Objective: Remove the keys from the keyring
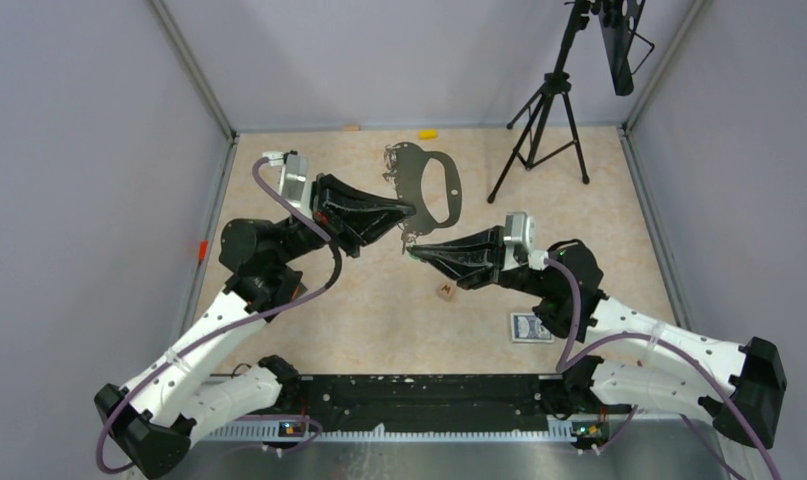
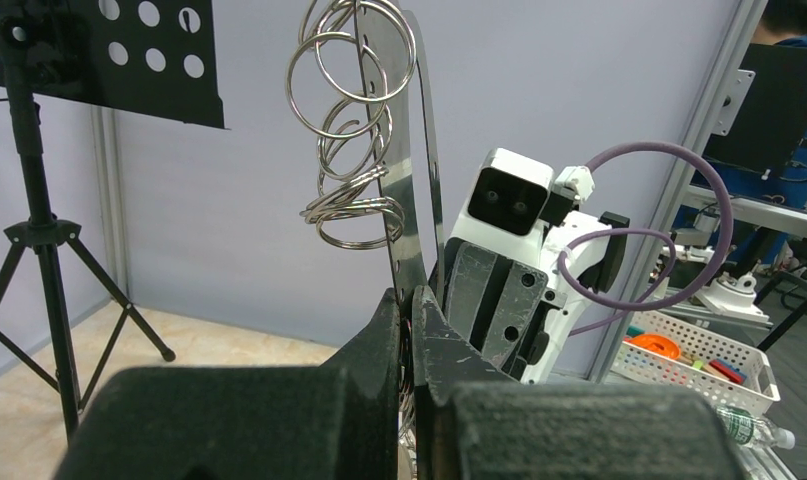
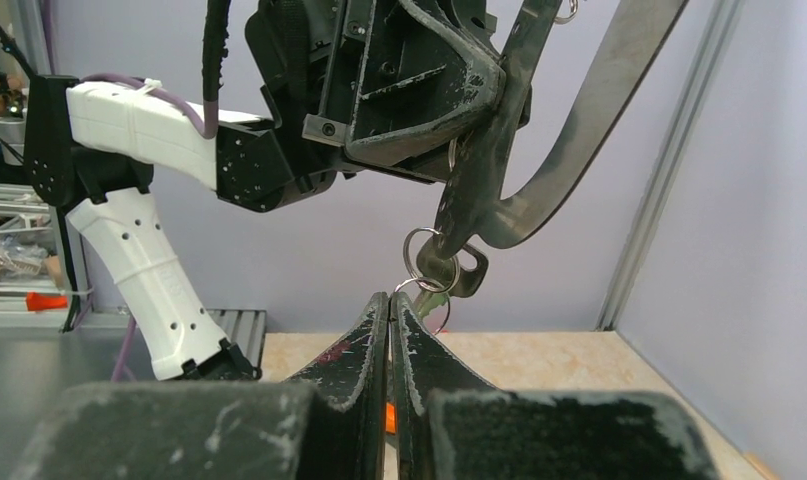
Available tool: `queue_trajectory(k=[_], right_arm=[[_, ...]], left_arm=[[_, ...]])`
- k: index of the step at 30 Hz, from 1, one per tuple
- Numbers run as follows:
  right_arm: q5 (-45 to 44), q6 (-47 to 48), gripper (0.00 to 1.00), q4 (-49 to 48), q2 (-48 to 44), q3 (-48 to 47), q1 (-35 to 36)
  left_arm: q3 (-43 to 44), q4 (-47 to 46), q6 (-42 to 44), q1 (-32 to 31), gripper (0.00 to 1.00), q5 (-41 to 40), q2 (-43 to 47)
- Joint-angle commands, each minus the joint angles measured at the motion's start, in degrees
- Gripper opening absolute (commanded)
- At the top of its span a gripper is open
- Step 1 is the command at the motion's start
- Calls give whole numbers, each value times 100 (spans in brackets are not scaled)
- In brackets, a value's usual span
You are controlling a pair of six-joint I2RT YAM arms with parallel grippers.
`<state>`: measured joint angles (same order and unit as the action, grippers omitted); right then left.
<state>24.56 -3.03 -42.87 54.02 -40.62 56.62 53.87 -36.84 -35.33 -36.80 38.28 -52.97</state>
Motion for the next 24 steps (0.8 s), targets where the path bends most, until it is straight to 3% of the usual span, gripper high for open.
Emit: queue_trajectory(k=[1,16,24], right_arm=[[89,58,0,-270,-56,-185,73],[1267,2235,0,-394,-455,326,73],[1579,3337,0,14,-519,364,76]], left_arm=[[26,-156,87,23,0,-167,120],[97,87,-6,23,0,-350,90],[123,89,-74,22,0,-268,33]])
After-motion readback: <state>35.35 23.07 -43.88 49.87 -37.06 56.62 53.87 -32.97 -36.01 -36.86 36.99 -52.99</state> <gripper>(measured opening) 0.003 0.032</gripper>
